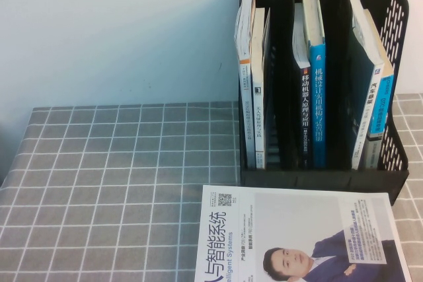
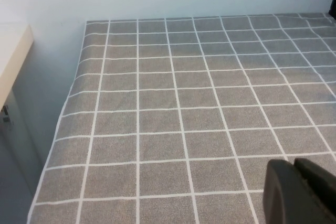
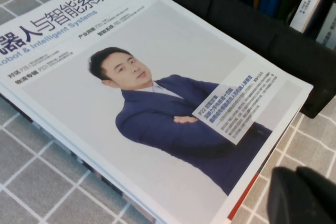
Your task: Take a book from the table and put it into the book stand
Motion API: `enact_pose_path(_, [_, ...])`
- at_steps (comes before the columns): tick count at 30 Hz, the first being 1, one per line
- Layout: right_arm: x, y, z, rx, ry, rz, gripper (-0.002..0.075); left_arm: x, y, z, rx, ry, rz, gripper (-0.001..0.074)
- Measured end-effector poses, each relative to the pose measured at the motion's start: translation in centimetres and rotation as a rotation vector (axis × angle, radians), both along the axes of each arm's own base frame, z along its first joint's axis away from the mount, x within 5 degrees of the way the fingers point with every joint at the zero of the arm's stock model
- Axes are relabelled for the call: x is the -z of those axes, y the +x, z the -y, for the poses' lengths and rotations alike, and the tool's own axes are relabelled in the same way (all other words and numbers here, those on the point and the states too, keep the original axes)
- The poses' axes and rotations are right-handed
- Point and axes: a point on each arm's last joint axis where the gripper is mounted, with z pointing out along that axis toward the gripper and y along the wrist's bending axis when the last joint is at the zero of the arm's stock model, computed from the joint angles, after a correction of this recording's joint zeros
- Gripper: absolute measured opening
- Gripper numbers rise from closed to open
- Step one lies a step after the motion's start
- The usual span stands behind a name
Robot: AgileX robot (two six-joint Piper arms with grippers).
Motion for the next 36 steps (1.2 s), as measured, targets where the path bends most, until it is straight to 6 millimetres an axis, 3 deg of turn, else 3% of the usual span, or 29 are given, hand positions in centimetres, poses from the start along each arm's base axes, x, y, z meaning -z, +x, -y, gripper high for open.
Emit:
enact_pose_path(7, [-0.1, -0.3, 0.0, -0.017, 0.005, 0.022, -0.0003, 0.0, 0.0, 0.0, 0.0, 0.0, 0.0, -0.0003])
enact_pose_path(15, [0.9, -1.8, 0.7, 0.013, 0.022, 0.229, -0.0003, 0.0, 0.0, 0.0, 0.0, 0.002, 0.0, -0.0003])
enact_pose_path(20, [0.8, -1.0, 2.4, 0.285, 0.111, 0.532, -0.0003, 0.0, 0.0, 0.0, 0.0, 0.003, 0.0, -0.0003])
enact_pose_path(24, [2.0, -0.3, 3.8, 0.531, 0.231, 0.699, -0.0003, 0.0, 0.0, 0.0, 0.0, 0.003, 0.0, -0.0003])
enact_pose_path(28, [3.1, -0.1, 4.2, 0.63, 0.209, 0.627, -0.0003, 0.0, 0.0, 0.0, 0.0, 0.003, 0.0, -0.0003])
enact_pose_path(34, [6.6, -0.5, 4.2, 0.679, 0.126, 0.261, -0.0003, 0.0, 0.0, 0.0, 0.0, 0.003, 0.0, -0.0003])
enact_pose_path(36, [6.8, -0.6, 4.2, 0.697, 0.14, 0.225, -0.0003, 0.0, 0.0, 0.0, 0.0, 0.003, 0.0, -0.0003])
